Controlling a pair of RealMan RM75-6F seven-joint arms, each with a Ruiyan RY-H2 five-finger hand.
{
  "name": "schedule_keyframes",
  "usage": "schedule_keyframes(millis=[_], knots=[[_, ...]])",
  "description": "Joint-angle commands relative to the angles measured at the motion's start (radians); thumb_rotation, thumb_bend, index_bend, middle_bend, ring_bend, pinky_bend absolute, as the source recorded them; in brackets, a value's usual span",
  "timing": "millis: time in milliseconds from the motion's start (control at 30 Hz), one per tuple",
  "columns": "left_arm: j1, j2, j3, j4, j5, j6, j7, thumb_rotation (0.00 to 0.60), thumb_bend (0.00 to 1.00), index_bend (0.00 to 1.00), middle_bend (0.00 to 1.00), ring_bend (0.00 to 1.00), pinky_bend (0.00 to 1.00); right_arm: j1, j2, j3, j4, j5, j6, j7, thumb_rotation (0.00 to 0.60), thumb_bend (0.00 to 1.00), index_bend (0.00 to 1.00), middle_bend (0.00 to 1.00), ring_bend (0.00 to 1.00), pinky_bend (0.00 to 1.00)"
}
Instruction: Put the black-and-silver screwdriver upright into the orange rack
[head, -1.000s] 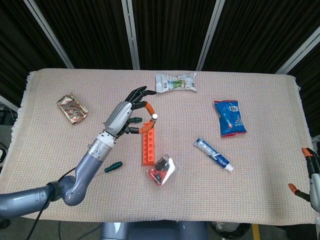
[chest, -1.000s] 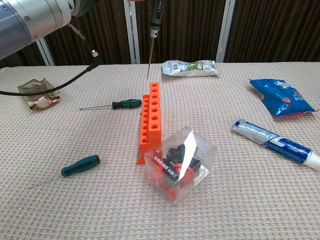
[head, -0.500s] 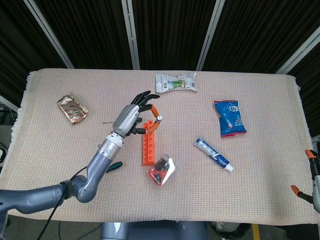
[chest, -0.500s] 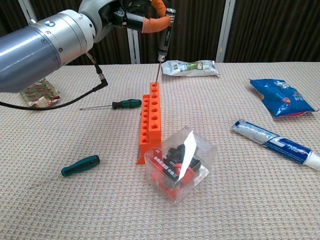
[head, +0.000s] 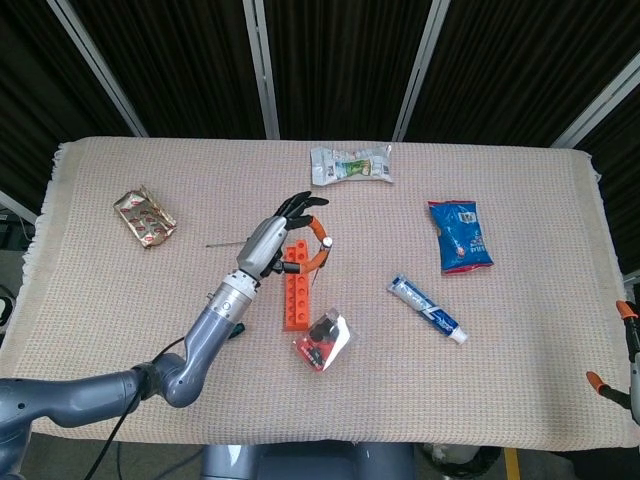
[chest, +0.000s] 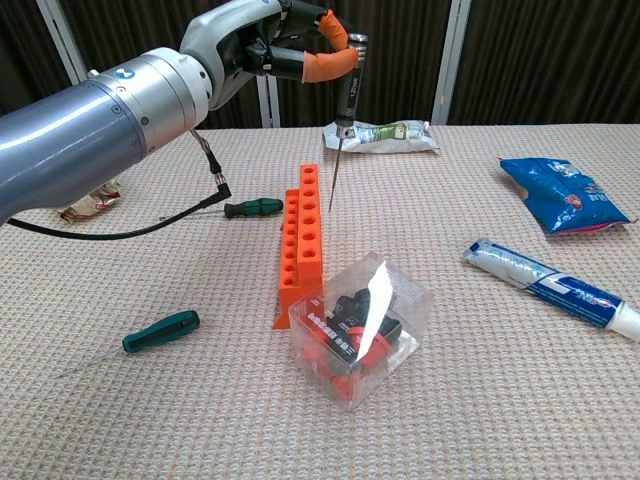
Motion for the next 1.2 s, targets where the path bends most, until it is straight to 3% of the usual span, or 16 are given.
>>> schedule_keyframes(millis=[33,1200], knots=[[0.009,0.009,0.001,-0.004,0.009,0.009,-0.016,0.531,0.54,0.64,0.13,0.0,0.0,0.0,0.0,0.001,0.0,0.001,-0.001,0.0,0.6,0.0,0.05,0.08,0.0,0.15],[0.034,0.025,0.017,0.034,0.016,0.01,-0.108,0.529,0.54,0.64,0.13,0.0,0.0,0.008,0.002,0.007,-0.015,0.006,-0.016,-0.022,0.6,0.0,0.05,0.08,0.0,0.15]])
